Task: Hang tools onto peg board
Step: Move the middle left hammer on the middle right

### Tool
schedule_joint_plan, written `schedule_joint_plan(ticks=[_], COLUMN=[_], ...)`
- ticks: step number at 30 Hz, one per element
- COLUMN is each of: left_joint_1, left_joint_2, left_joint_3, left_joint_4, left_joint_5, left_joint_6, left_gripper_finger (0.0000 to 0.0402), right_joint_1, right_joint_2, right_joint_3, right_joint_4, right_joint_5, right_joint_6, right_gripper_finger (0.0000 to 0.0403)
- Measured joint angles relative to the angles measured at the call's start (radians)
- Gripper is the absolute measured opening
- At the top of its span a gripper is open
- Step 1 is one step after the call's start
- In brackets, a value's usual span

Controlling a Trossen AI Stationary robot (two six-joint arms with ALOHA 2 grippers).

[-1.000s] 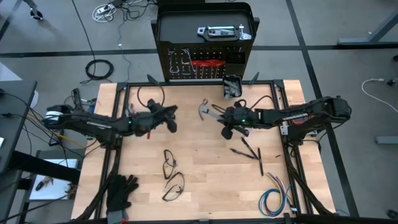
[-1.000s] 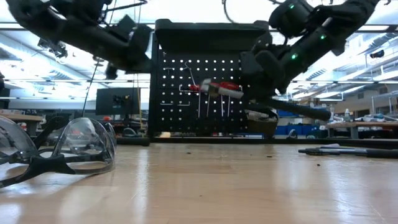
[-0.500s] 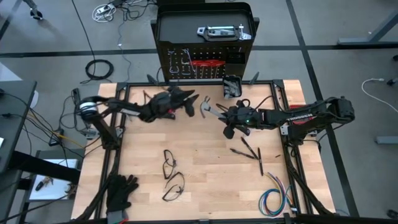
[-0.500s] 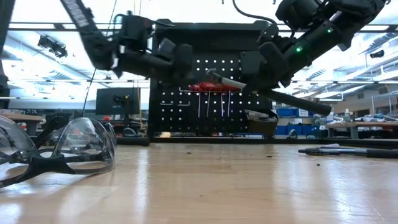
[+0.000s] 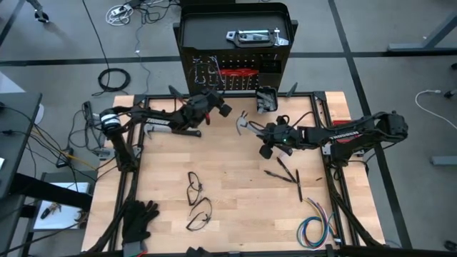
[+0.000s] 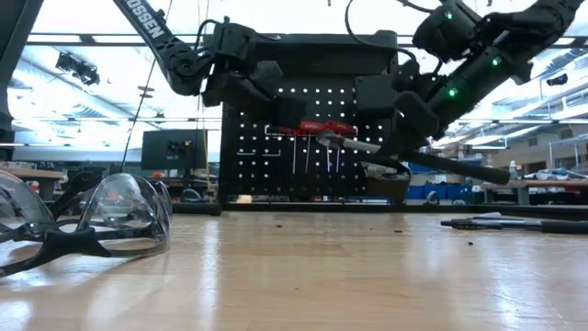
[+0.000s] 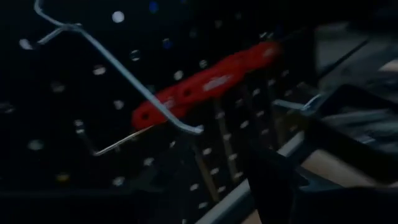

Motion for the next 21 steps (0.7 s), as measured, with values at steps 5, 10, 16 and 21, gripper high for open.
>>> schedule_joint_plan(ticks=[5, 10, 16, 21], left_joint_1=[-0.002, -0.006, -0.015, -0.033], left_joint_2=[0.080, 0.153, 0.176, 0.176], left_joint_3=[0.046, 0.077, 0.081, 0.081], left_joint_4=[-0.003, 0.041, 0.070, 0.145], left_joint_5=[-0.044, -0.099, -0.155, -0.176], left_joint_6=[0.190, 0.377, 0.519, 0.703], left_gripper_finger=[0.0153, 0.0153, 0.0153, 0.0152], right_joint_1=[-0.049, -0.100, -0.184, -0.249], right_joint_2=[0.000, 0.000, 0.000, -0.001], right_joint_3=[-0.017, -0.011, -0.011, -0.011], right_joint_4=[0.016, 0.040, 0.044, 0.058], right_joint_5=[-0.084, -0.135, -0.219, -0.321], right_joint_6=[0.001, -0.053, -0.101, -0.129], right_gripper_finger=[0.0092, 0.0092, 0.0092, 0.0092])
